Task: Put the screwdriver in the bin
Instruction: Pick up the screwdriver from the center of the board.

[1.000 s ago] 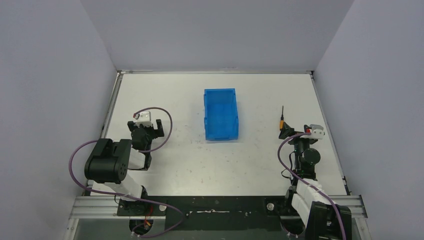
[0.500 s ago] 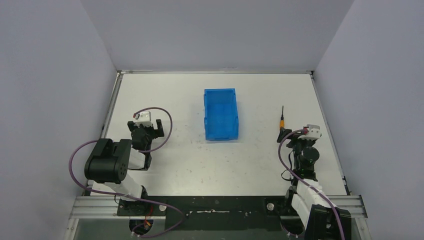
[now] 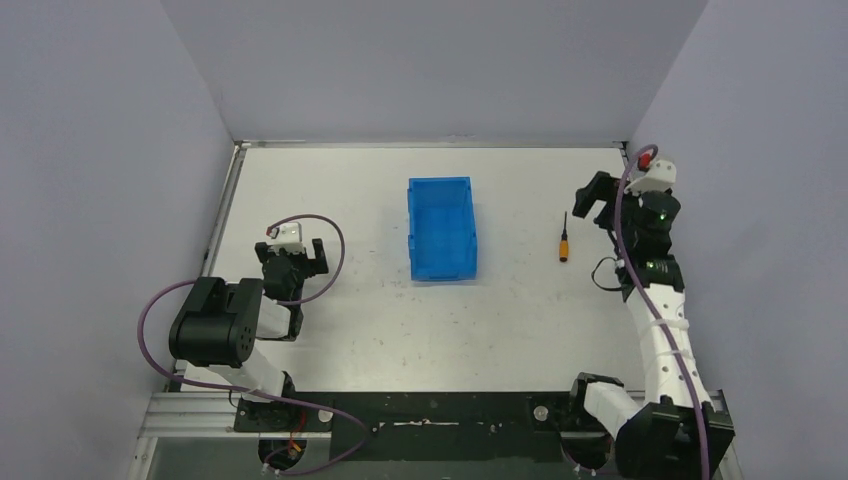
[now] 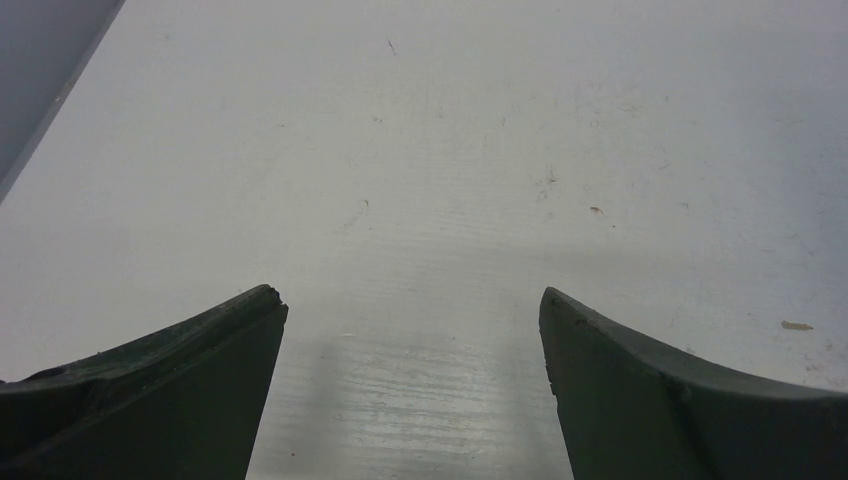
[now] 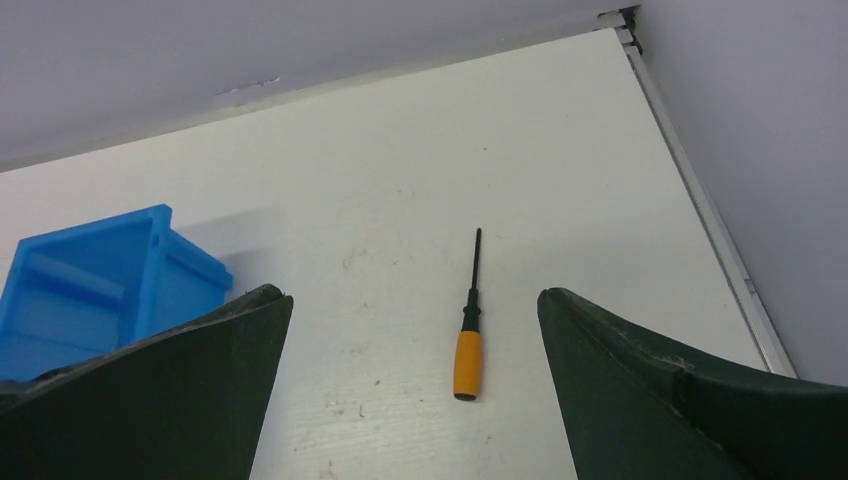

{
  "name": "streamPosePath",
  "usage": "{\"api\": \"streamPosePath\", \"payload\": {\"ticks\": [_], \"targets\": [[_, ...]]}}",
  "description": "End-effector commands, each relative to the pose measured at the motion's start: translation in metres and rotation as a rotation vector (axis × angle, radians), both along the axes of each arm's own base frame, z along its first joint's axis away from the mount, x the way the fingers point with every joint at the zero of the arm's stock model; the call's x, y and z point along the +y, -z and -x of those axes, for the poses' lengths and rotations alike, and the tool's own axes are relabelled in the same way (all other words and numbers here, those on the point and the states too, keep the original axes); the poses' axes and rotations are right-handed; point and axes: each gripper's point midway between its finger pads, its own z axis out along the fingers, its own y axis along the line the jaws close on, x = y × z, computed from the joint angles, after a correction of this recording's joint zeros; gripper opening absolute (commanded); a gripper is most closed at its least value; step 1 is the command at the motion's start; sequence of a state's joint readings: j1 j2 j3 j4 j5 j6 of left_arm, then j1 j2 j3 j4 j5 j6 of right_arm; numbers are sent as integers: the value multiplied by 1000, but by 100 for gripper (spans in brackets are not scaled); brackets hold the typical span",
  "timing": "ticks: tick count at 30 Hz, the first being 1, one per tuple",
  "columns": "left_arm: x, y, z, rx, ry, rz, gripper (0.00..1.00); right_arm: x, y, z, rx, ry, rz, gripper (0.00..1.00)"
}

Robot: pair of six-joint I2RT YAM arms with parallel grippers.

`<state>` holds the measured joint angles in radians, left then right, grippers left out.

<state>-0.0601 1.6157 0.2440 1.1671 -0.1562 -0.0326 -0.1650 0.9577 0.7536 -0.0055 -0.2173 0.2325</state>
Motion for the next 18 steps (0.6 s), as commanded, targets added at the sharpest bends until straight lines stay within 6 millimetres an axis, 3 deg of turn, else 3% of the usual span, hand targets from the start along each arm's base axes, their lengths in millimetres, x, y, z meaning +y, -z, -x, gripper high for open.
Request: {"api": "streamPosePath", "payload": {"ticks": [1, 6, 10, 15, 18], "targets": [[-1, -16, -7, -60, 4, 4, 97, 9, 26, 14, 341, -6, -51, 100], [-1, -16, -7, -60, 3, 4, 97, 13, 9, -1, 356, 10, 7, 100], [-1, -16, -7, -59, 4, 4, 97, 19, 6, -16, 345, -9, 36, 100], [-1, -16, -7, -60, 4, 4, 97, 16, 25, -35, 403, -5, 65, 100], [-1, -16, -7, -60, 4, 4, 97, 15, 48, -45, 469, -12, 77, 100]]}}
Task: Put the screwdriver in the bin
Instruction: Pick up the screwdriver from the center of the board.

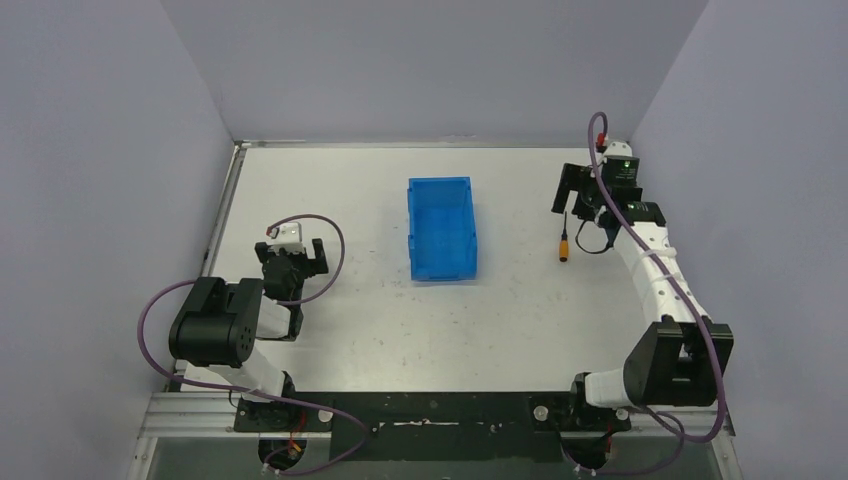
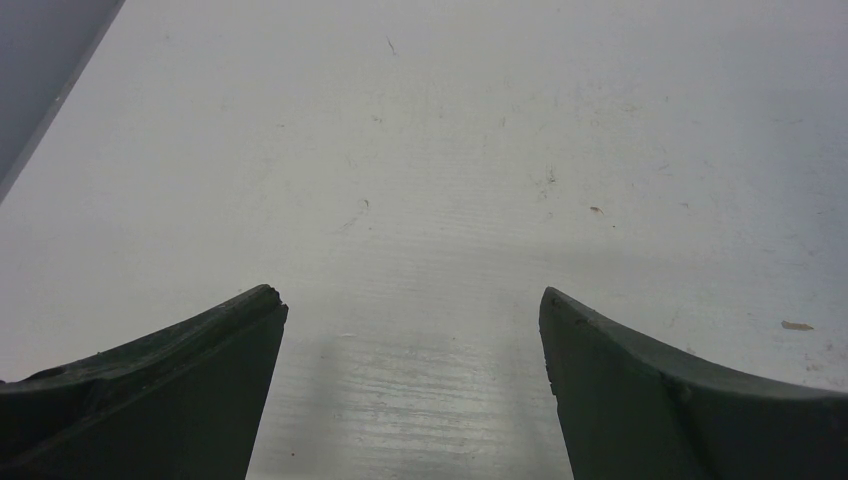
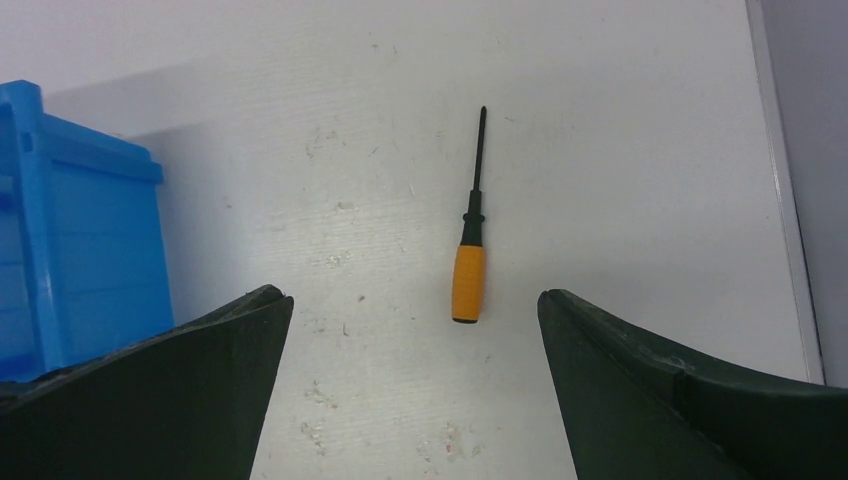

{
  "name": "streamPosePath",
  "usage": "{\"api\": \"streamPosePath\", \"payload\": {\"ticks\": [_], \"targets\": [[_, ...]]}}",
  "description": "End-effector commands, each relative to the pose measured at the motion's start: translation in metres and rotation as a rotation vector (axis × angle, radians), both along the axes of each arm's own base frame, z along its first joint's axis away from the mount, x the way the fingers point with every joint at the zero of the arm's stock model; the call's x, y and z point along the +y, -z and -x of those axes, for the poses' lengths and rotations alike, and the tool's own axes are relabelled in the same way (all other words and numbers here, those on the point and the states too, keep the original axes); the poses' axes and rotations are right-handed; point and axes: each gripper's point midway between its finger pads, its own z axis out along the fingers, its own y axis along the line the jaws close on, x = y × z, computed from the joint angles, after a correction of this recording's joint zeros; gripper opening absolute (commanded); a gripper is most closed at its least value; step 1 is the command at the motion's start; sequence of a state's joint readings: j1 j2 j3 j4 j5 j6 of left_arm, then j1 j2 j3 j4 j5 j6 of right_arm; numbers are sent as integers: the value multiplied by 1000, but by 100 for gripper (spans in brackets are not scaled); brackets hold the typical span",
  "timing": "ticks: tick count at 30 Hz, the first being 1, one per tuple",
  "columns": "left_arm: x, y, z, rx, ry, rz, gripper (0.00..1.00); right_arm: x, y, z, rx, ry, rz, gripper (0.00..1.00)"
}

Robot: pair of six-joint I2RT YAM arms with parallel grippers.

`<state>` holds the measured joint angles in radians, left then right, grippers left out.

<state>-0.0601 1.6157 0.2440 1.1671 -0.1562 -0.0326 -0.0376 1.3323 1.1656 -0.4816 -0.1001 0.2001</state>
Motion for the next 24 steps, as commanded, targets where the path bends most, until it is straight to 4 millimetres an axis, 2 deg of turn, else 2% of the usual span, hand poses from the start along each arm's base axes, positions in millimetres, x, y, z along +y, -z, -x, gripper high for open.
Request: {"api": "streamPosePath", "payload": {"ticks": [1, 12, 24], "targets": [[-1, -16, -7, -60, 4, 3, 97, -7, 13, -18, 47, 7, 48, 100], [-1, -16, -7, -59, 4, 4, 97, -14, 85, -38, 234, 18, 80, 100], [-1, -16, -7, -59, 4, 3, 97, -23, 146, -26, 427, 45, 119, 95]]}}
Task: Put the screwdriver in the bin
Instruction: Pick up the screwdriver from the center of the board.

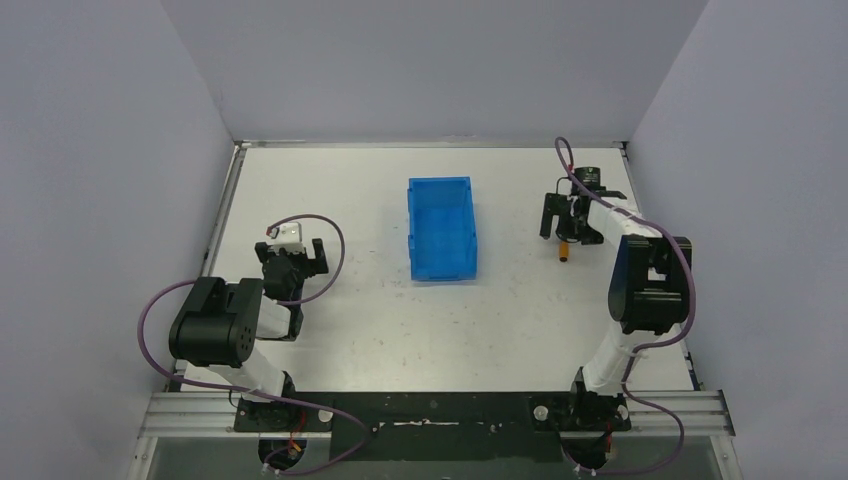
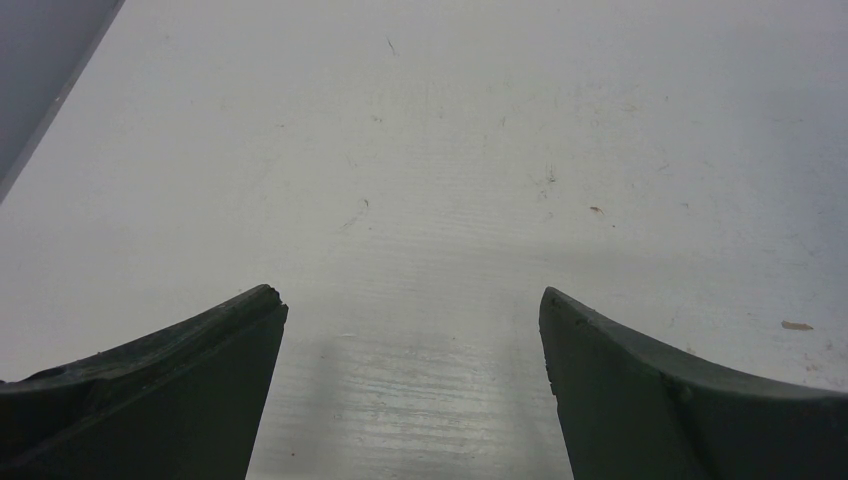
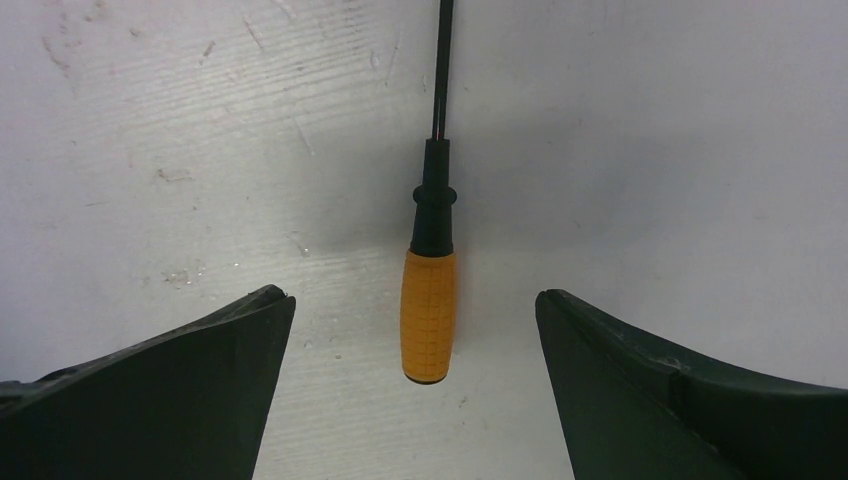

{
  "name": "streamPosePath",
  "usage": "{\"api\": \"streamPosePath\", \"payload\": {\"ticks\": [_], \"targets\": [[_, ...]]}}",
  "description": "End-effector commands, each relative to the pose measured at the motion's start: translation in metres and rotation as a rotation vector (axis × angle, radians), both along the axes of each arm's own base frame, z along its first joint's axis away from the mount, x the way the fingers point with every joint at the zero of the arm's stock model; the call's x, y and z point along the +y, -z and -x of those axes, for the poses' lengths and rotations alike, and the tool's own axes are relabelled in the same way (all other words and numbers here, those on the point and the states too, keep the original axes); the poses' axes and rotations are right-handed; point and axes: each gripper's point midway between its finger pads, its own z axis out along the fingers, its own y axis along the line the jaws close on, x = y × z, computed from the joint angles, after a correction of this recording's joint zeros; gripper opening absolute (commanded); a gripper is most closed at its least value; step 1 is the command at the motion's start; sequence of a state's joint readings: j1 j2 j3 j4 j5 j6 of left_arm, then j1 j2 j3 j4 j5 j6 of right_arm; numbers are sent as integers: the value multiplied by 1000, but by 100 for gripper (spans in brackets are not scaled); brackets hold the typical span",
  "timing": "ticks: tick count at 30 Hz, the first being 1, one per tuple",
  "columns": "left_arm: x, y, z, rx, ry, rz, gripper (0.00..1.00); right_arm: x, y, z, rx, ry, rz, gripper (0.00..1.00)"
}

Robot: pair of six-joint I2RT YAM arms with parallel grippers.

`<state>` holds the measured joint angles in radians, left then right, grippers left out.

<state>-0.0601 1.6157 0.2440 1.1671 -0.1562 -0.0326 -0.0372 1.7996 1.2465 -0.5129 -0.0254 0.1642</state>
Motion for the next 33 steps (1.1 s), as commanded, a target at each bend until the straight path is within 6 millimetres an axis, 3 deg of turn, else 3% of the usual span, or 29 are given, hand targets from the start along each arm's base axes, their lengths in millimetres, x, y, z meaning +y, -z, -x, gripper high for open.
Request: {"api": "streamPosePath", "payload": {"ticks": [1, 13, 20, 23, 27, 33], "targets": [[-1, -16, -7, -59, 4, 3, 97, -8, 0, -3, 21, 15, 60, 95], [-1, -16, -7, -58, 4, 4, 97, -8, 29, 9, 94, 23, 54, 82], [-1, -16, -7, -60, 4, 4, 97, -8, 45, 14, 134, 29, 47, 68], [-1, -16, -7, -60, 4, 3, 97, -6, 48, 16, 141, 29, 33, 56], [-1, -16, -7, -61, 4, 3, 97, -7, 47, 17, 142, 38, 34, 28], [-1, -16, -7, -60, 4, 4, 97, -9, 34, 12, 114, 45, 47, 14]]}}
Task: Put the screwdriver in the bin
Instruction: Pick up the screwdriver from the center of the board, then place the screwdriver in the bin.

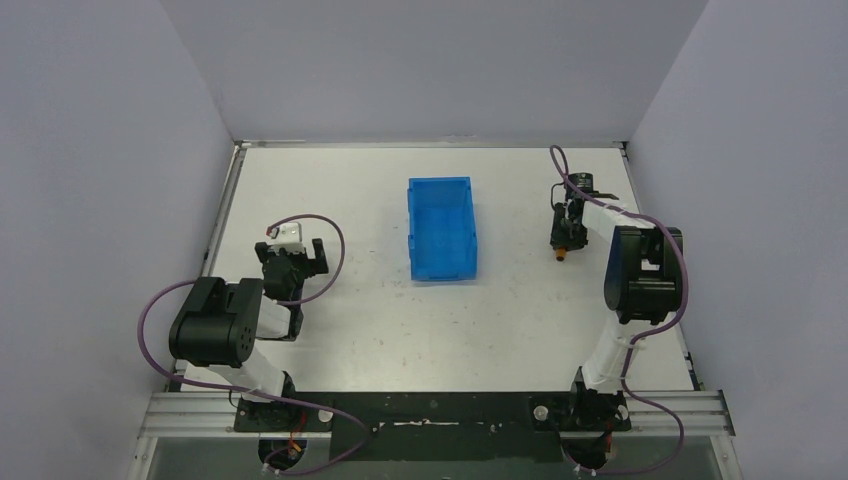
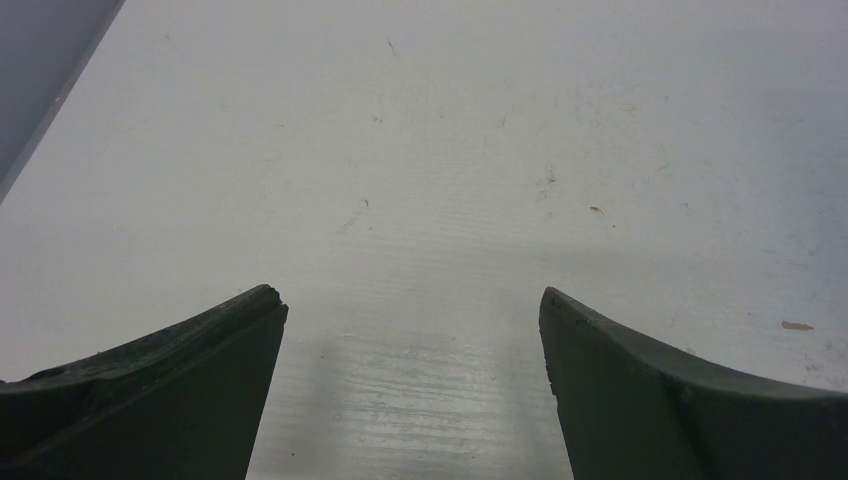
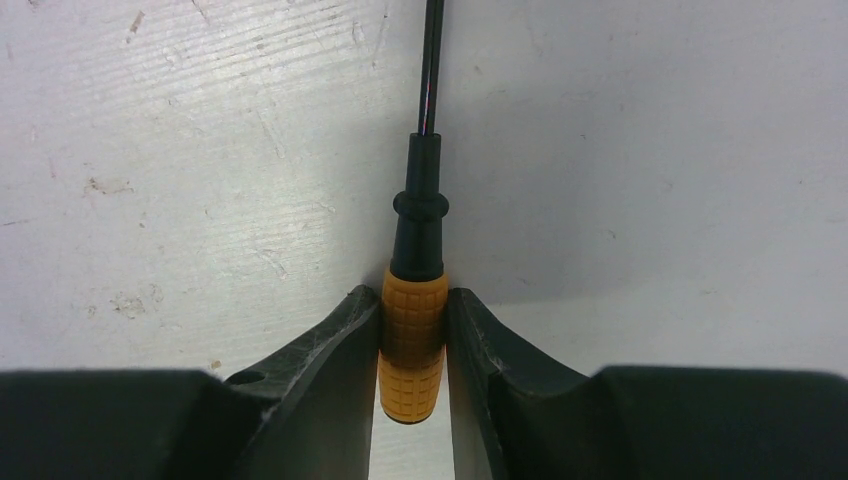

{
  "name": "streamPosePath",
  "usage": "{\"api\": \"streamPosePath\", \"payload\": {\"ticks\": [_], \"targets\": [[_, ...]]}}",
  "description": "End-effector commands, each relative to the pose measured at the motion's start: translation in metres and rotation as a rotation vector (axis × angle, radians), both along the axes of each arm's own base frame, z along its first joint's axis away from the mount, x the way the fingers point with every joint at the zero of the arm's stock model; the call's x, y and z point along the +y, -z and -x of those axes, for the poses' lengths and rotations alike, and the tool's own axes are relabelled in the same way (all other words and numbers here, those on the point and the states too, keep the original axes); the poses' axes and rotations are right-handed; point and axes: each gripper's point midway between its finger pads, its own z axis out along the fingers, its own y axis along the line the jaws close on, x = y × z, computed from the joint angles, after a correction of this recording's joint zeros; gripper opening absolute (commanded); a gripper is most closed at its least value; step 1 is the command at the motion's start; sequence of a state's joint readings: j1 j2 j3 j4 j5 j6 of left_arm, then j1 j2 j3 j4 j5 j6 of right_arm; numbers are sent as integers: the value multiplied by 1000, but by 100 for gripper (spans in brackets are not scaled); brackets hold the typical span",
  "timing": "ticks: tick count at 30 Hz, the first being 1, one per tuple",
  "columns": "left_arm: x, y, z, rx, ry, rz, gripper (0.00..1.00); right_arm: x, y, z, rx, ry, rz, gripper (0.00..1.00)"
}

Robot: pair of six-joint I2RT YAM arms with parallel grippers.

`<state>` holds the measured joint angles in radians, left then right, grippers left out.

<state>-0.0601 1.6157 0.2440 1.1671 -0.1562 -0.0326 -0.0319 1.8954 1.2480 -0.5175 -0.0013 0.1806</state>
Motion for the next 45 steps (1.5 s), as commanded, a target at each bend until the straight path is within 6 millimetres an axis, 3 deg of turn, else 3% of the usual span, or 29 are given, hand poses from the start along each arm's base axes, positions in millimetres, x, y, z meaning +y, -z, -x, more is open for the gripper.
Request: {"api": "streamPosePath", "payload": {"ticks": [1, 18, 32, 41, 45], "targets": [[-1, -16, -7, -58, 4, 4, 97, -8, -7, 2, 3, 23, 37, 13], [-1, -16, -7, -61, 4, 3, 97, -6, -78, -14, -128, 9, 34, 9], [-1, -16, -7, -59, 4, 3, 97, 6, -157, -28, -264, -27, 30, 9], [-1, -16, -7, -60, 4, 4, 97, 56, -203, -36, -353, -147, 8, 9], [-1, -16, -7, -59, 4, 4, 97, 88, -218, -38, -395, -216, -11, 9]]}}
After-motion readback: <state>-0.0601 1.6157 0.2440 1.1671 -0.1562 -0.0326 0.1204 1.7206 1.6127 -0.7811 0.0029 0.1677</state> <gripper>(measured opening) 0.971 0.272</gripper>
